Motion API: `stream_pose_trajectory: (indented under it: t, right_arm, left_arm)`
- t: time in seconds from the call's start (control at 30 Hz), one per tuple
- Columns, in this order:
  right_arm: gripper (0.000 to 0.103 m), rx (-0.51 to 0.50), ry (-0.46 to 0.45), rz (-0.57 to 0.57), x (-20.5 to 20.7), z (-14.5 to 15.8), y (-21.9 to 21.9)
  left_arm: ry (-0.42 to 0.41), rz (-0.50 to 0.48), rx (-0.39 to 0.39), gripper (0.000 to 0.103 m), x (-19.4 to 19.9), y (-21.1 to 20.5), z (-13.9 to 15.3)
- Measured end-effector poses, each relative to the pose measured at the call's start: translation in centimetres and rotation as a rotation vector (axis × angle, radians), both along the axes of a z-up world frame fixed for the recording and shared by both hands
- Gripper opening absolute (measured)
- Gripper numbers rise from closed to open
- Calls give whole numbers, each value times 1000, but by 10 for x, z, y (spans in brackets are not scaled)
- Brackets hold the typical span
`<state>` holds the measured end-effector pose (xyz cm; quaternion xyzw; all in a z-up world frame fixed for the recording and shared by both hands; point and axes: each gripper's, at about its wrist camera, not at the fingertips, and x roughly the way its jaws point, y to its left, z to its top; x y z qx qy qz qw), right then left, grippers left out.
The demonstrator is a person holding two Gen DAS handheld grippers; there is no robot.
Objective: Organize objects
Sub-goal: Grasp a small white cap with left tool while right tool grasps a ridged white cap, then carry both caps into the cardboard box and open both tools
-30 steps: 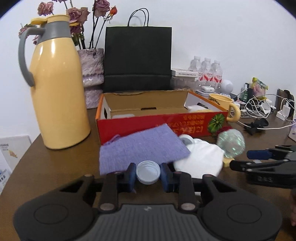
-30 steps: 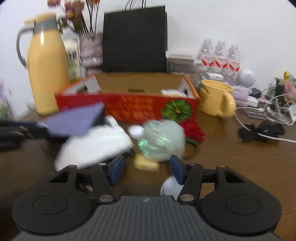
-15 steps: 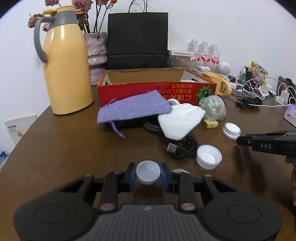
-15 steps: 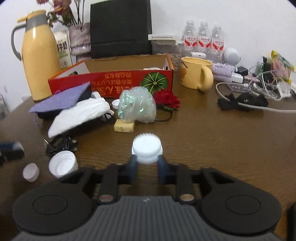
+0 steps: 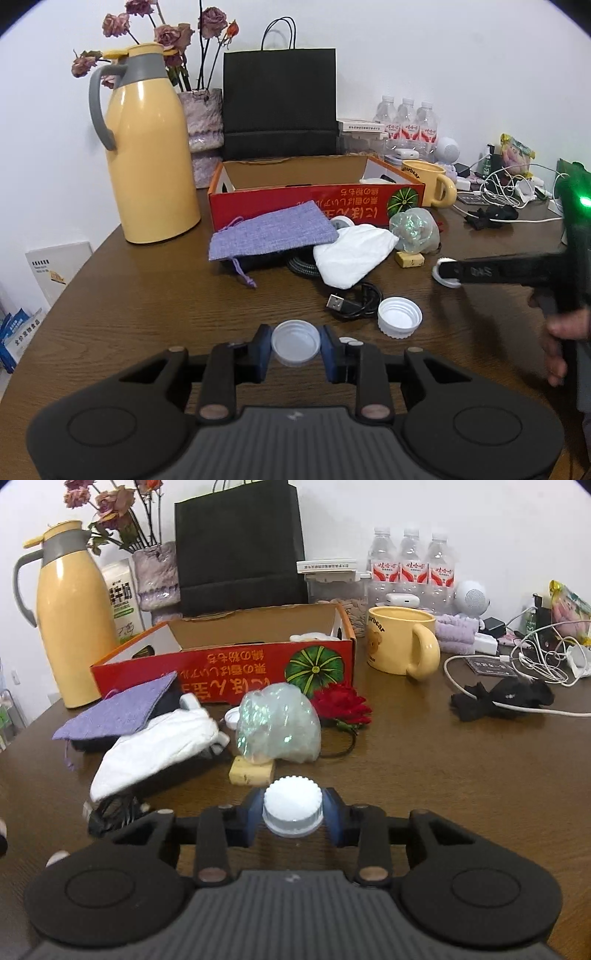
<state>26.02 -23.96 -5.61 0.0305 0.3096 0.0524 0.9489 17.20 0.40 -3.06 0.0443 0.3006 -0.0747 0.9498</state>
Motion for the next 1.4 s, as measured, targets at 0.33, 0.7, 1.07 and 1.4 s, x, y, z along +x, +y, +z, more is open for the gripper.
stream_pose_trajectory:
  t: [0.33,0.7,1.07,1.4]
  right_arm:
    - [36,120,-69,92,-131,46,-2]
    - [36,150,-144,175,114,163,-10]
    - [60,315,204,101,355,56,56]
    - [70,153,104,78,329,93,46]
  left_arm:
    - [17,-75,-105,27,-18,-1,19]
    - [8,-54,-57,27,261,-16,108]
    - [215,110,-18,50,426,-4,14]
    - [88,77,5,75,391,0,62]
